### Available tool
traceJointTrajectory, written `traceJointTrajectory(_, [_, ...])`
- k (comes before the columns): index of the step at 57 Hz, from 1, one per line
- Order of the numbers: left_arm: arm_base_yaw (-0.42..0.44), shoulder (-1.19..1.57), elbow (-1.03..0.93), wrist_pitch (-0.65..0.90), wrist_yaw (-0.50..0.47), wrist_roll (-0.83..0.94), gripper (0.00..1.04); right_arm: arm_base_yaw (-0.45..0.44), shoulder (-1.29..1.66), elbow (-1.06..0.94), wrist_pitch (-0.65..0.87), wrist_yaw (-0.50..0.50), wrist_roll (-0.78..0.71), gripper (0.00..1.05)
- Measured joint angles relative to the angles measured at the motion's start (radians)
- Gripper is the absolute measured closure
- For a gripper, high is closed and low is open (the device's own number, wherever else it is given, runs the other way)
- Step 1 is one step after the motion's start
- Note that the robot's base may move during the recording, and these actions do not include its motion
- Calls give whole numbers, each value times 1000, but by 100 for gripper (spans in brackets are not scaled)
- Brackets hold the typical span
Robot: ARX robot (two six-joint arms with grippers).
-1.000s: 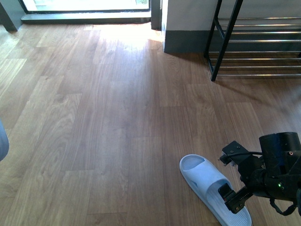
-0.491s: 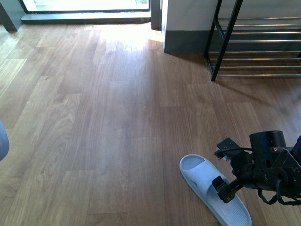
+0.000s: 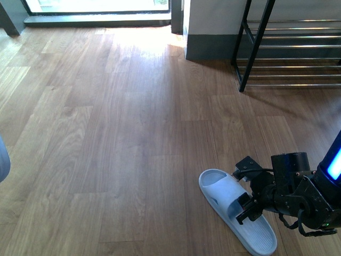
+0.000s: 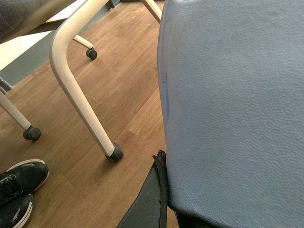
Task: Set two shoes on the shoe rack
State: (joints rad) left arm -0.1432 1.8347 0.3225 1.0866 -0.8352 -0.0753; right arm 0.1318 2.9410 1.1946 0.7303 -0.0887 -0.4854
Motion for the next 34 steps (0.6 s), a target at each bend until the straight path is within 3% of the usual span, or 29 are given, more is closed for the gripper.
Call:
traceJointTrajectory(7, [0, 0, 0, 0, 0, 0, 103, 13, 5, -2, 18, -2, 3, 86])
traceJointTrajectory(15, [0, 0, 0, 0, 0, 0, 103, 14, -28, -51, 50, -3, -5, 103])
traceJointTrajectory(23, [0, 0, 0, 0, 0, 0, 103, 15, -135, -157, 79, -14, -12, 103])
traceJointTrajectory(34, [0, 0, 0, 0, 0, 0, 103, 13, -574, -423, 127, -55, -51, 103])
